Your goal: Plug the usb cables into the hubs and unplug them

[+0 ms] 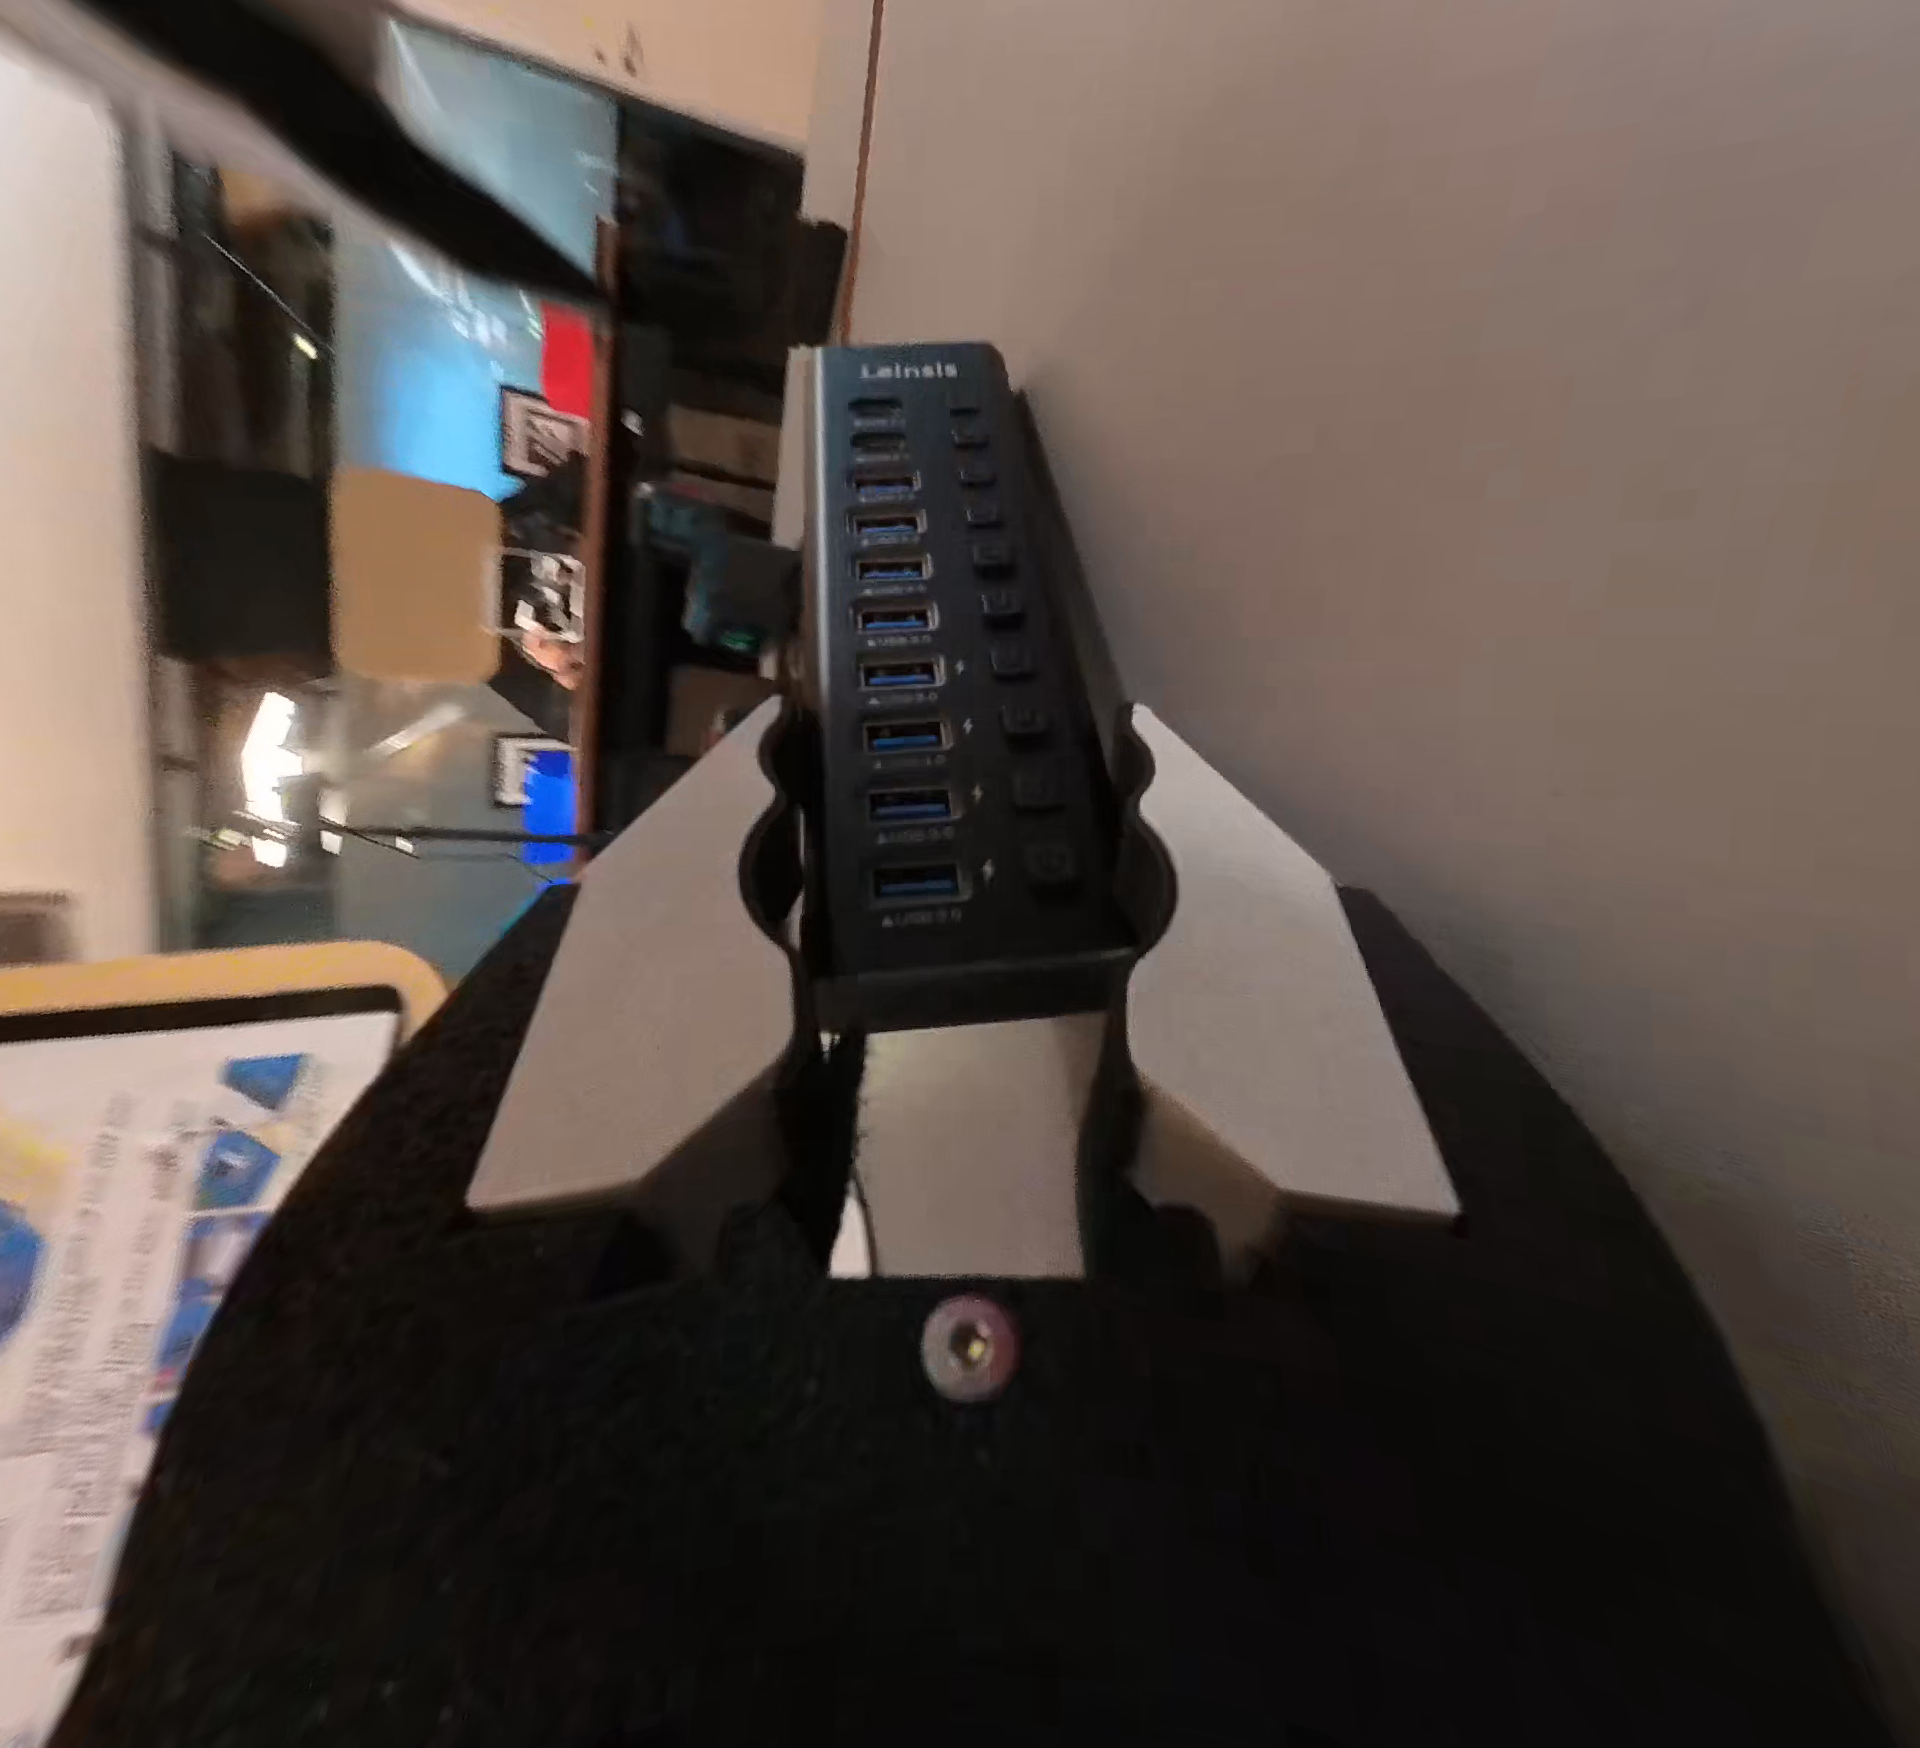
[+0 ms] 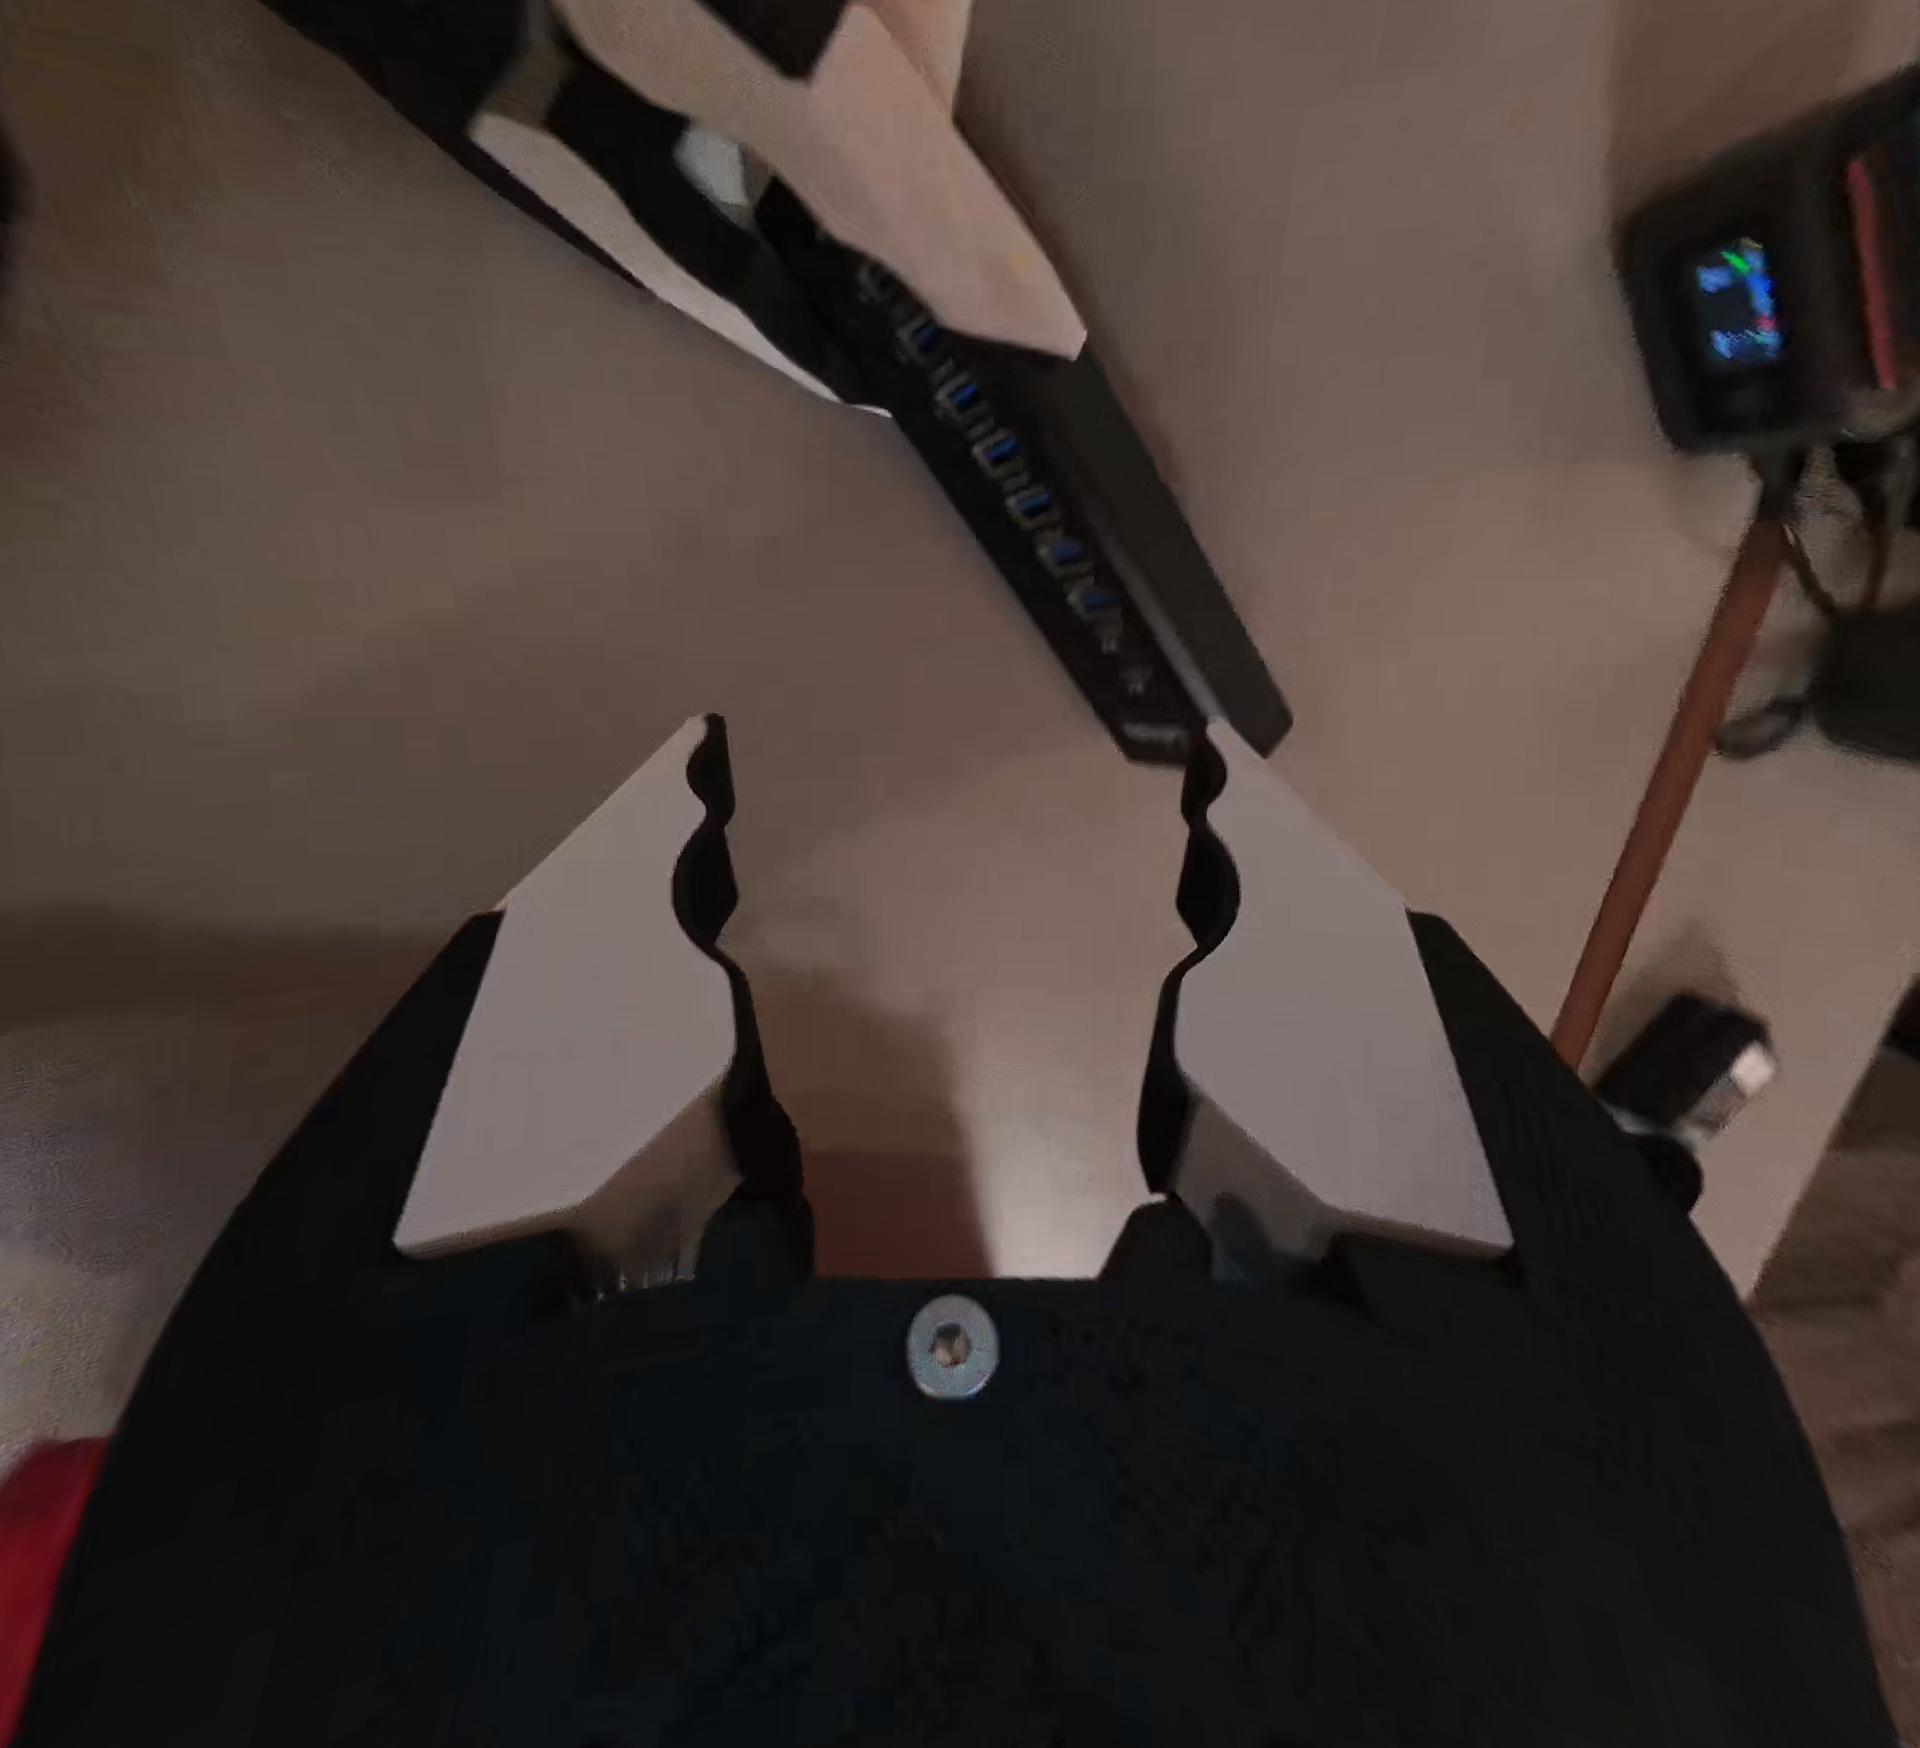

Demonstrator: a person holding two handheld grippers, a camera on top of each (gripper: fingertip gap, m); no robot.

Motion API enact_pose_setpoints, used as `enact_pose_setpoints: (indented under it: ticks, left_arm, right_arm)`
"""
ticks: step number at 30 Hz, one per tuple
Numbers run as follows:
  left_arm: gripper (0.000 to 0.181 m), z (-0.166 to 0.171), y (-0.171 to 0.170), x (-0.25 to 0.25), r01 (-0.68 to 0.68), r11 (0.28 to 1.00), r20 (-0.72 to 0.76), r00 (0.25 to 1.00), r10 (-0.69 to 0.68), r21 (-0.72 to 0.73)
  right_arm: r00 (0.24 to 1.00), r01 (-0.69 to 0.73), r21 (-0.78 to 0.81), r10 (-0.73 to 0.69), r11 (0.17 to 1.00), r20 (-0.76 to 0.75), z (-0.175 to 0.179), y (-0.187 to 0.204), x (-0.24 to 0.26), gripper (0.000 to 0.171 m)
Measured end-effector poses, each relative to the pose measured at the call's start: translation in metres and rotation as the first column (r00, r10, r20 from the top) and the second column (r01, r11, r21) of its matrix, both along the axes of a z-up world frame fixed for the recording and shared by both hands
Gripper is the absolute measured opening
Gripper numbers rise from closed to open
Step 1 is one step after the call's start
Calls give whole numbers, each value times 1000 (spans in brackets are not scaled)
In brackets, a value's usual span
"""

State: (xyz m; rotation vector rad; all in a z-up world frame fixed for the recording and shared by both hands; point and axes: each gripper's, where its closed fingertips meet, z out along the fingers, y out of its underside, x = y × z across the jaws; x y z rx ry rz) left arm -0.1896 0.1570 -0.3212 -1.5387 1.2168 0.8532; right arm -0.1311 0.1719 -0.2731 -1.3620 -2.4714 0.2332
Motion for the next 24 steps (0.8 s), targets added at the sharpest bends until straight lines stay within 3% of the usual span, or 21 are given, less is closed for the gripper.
enact_pose_setpoints:
  ticks: [1,5,8,12,16,20,24]
  left_arm:
    - [58,1,1,1,11,1000,-36,999,-11,22]
    - [57,2,0,4,40,997,-91,995,-34,61]
    - [57,2,0,4,46,997,-103,994,-39,68]
    - [57,2,-1,4,55,997,-89,995,-50,61]
    - [57,3,-2,6,64,996,-85,995,-58,63]
    - [56,4,-6,13,83,996,196,978,-75,-29]
    - [65,15,3,8,26,997,473,881,14,-77]
  right_arm:
    - [998,-41,18,41,999,42,-11,5,-10,86]
    - [962,-217,65,202,974,183,-44,16,-36,84]
    - [921,-288,48,263,956,286,-62,22,-40,74]
    - [896,-305,6,285,952,340,-68,22,-41,34]
    - [881,-283,-43,278,958,384,-68,18,-31,29]
    - [905,-216,-18,207,976,371,-59,24,-18,25]
    - [945,-155,63,129,986,302,-28,41,4,25]
